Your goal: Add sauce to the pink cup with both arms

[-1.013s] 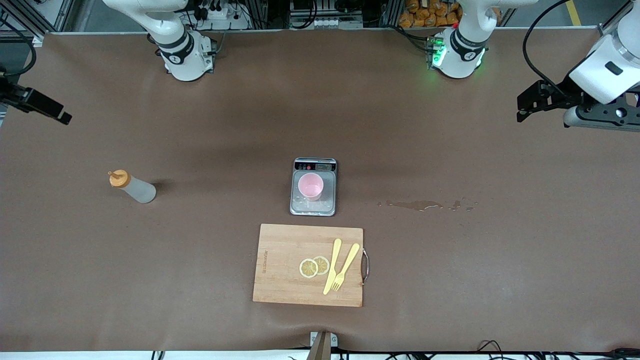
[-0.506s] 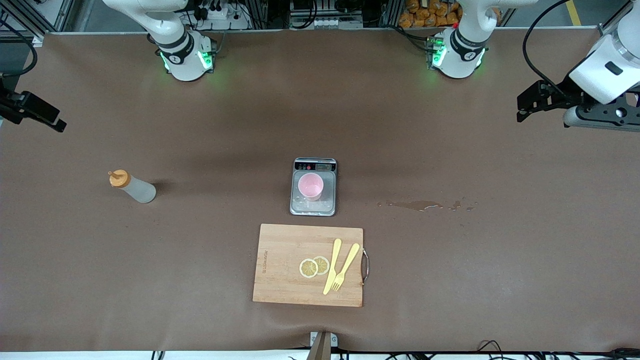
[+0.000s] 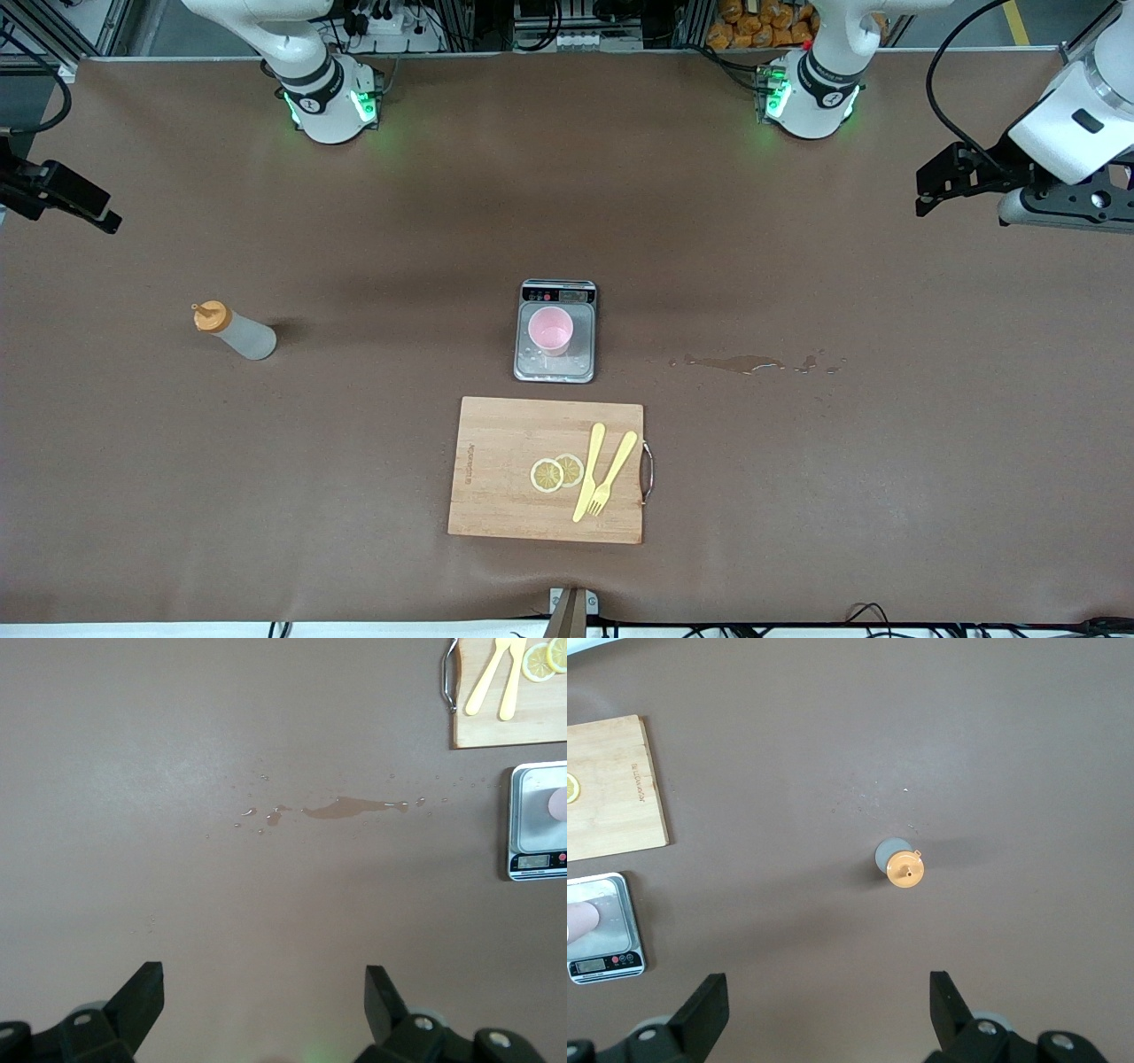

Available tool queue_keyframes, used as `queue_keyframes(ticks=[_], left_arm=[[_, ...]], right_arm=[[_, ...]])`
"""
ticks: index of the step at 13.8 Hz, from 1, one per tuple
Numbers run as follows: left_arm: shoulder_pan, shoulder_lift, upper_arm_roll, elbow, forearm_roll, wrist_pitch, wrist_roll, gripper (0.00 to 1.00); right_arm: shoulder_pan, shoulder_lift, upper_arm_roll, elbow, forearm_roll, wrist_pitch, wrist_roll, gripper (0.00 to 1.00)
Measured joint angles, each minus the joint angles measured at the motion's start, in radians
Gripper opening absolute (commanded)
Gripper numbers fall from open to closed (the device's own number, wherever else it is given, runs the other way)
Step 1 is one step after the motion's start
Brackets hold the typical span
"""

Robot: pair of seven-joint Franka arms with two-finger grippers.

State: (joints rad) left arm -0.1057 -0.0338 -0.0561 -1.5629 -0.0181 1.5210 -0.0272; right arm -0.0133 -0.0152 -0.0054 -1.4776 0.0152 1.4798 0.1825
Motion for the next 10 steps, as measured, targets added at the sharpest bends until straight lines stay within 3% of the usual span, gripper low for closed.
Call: queue_keyframes(ticks=[10], left_arm=[[0.000,0.000,0.000,0.000,0.000,0.000,0.000,1.00]], right_arm=[[0.003,0.000,0.002,0.000,-0.011,0.000,-0.001,1.00]])
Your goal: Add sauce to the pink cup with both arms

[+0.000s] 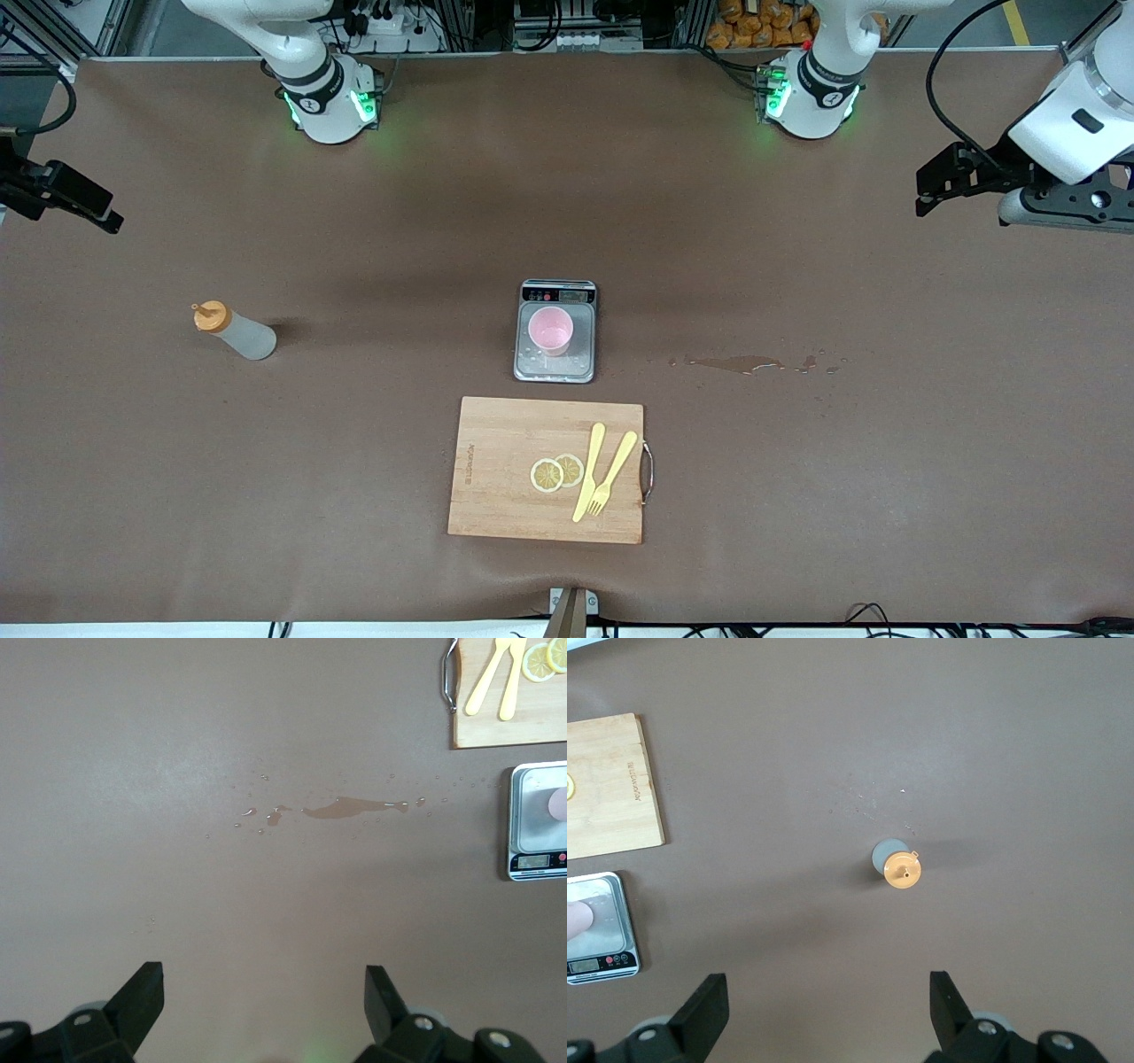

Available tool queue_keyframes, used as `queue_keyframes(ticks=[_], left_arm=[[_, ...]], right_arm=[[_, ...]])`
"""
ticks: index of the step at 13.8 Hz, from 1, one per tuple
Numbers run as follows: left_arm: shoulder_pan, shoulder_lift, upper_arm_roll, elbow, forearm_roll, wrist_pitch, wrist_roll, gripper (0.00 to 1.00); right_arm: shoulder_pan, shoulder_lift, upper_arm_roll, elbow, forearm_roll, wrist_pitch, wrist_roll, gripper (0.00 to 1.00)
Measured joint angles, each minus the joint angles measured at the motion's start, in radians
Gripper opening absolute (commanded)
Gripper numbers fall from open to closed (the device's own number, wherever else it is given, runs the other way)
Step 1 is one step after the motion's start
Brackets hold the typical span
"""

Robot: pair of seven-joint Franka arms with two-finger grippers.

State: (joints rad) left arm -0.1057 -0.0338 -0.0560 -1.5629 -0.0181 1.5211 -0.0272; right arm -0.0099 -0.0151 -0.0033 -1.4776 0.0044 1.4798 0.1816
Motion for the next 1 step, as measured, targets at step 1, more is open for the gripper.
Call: queue_keyframes(ticks=[1], left_arm=[[0.000,0.000,0.000,0.000,0.000,0.000,0.000,1.00]], right_arm=[[0.000,0.000,0.000,0.000,0.000,0.000,0.000,1.00]])
